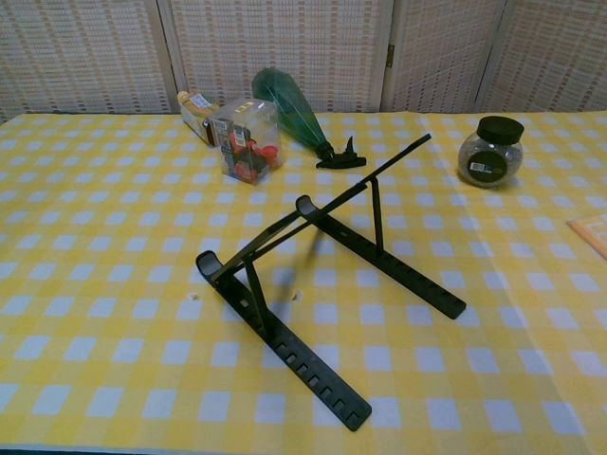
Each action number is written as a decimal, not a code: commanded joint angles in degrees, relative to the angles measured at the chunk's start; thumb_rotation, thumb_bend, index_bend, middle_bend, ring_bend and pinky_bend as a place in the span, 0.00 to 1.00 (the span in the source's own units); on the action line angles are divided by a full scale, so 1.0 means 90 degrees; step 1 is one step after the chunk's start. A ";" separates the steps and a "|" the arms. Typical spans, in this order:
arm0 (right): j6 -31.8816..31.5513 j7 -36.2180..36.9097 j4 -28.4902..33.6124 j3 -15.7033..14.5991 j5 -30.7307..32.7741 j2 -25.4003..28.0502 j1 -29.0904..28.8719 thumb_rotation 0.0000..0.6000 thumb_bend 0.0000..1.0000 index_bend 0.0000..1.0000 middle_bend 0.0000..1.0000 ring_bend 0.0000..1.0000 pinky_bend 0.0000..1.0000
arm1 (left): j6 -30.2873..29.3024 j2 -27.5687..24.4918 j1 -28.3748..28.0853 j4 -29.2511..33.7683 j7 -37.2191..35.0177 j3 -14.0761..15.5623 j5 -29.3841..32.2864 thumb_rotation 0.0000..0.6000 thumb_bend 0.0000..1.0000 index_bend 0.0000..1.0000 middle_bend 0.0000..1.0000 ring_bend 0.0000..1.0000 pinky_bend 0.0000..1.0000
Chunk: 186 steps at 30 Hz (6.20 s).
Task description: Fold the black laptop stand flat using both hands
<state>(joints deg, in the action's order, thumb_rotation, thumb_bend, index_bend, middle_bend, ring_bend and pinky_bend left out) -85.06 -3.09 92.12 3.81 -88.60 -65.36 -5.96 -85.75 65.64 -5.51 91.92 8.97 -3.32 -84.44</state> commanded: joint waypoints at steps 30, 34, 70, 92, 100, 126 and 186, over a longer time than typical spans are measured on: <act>0.2564 0.1835 0.0255 -0.0011 -0.0045 -0.0411 -0.1668 1.00 0.37 0.00 0.00 0.06 0.07 | -0.0061 -0.0084 0.0001 0.0138 -0.0004 0.0042 -0.0145 1.00 0.16 0.11 0.09 0.08 0.00; 0.3137 0.2960 0.0154 -0.0036 -0.0175 -0.0498 -0.2116 1.00 0.59 0.00 0.00 0.00 0.00 | -0.0066 -0.0091 0.0003 0.0147 0.0002 0.0036 -0.0138 1.00 0.16 0.11 0.09 0.08 0.00; 0.3629 0.5946 -0.0554 -0.0344 -0.0634 -0.1660 -0.3551 1.00 0.65 0.00 0.00 0.00 0.00 | 0.0027 -0.0038 -0.0059 -0.0002 -0.0126 0.0005 -0.0081 1.00 0.16 0.10 0.09 0.08 0.00; 0.2965 0.2706 -0.0020 -0.0242 0.0079 -0.1288 -0.3130 1.00 0.43 0.00 0.00 0.00 0.00 | 0.0055 0.0057 -0.0174 -0.0123 -0.0286 0.0017 -0.0273 1.00 0.16 0.09 0.09 0.08 0.00; 0.3301 0.2449 -0.0604 0.0237 0.0421 -0.1919 -0.3550 1.00 0.42 0.00 0.00 0.00 0.00 | -0.0022 0.0059 -0.0185 -0.0157 -0.0365 0.0008 -0.0356 1.00 0.16 0.07 0.09 0.08 0.00; 0.4980 0.2287 -0.1960 0.1550 0.2216 -0.3160 -0.5198 1.00 0.42 0.00 0.00 0.07 0.12 | 0.0004 -0.0004 -0.0188 -0.0293 -0.0595 0.0010 -0.0322 1.00 0.16 0.07 0.09 0.08 0.00; 0.3144 0.1757 0.0720 0.1187 0.1692 -0.0892 -0.3627 1.00 0.42 0.00 0.00 0.00 0.00 | 0.3420 0.1533 -0.3252 -0.0045 -0.3351 -0.0678 0.0353 1.00 0.16 0.00 0.09 0.09 0.00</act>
<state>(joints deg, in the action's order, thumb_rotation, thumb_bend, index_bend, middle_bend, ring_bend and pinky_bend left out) -56.67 12.61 98.50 14.60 -73.26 -73.48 -38.72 -56.11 78.68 -33.91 91.75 -19.91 -8.65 -82.46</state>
